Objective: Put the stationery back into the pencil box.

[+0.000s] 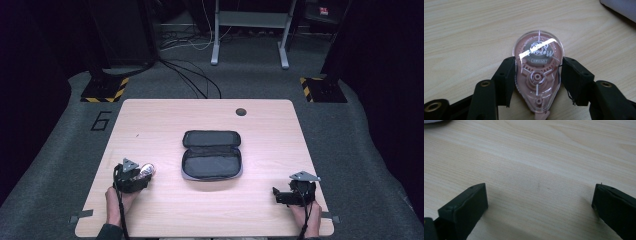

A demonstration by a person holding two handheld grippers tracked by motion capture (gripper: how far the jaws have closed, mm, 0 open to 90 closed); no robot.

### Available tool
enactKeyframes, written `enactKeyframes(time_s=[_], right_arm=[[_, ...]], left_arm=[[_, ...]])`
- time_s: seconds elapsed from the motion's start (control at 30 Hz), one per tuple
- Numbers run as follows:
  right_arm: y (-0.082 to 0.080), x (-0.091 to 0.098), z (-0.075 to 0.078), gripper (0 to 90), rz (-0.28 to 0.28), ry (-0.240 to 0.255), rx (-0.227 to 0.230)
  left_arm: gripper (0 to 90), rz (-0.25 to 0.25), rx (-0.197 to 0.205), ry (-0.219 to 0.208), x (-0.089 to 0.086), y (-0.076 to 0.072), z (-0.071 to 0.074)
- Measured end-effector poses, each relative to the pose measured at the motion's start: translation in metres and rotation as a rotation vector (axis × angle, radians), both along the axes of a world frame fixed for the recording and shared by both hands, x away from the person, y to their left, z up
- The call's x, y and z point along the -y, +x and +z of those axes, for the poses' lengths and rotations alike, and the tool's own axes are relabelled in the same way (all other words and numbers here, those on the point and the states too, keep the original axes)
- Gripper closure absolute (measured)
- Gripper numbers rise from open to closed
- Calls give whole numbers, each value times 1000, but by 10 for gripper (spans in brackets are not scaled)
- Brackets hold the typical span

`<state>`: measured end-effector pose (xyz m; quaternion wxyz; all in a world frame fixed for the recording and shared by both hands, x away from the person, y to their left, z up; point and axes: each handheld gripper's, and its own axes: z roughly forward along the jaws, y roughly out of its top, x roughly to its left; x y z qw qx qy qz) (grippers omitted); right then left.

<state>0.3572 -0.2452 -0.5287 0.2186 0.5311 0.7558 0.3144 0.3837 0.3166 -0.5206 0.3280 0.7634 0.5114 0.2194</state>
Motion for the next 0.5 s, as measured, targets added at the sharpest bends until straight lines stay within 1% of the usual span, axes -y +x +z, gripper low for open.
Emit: enactKeyframes(time_s=[0.03,0.1,0.13,0.17,0.27,0.3,0.33,0.37,0.4,0.43,0.47,0.5], right_arm=[[0,0,0,0,2,-1,0],[0,0,0,0,2,-2,-3],[0,0,0,0,2,-2,-3],[0,0,0,0,-1,2,4],[0,0,0,0,-1,2,5],[0,0,0,0,-4,6,8],[0,0,0,0,-4,6,8],[0,0,0,0,-2,5,10],[0,0,0,0,-2,6,10],[0,0,-1,0,-3,5,11],[0,0,0,0,-2,2,6],[0,0,0,0,-3,3,7]], left_arm=[[491,1,-1,4,1,0,0],[496,4,12,-3,1,0,-1],[497,4,12,-3,1,0,-1],[498,5,16,-4,1,0,-1],[500,7,23,-5,0,-1,-1],[500,8,34,-14,0,-1,-1],[500,-4,17,-13,-1,-2,1],[500,2,29,-25,-1,-3,1],[500,-8,24,-27,-3,-4,2],[500,-7,38,-36,-2,-5,2],[501,-17,30,-32,-3,-6,4],[501,-20,31,-31,-3,-7,6]])
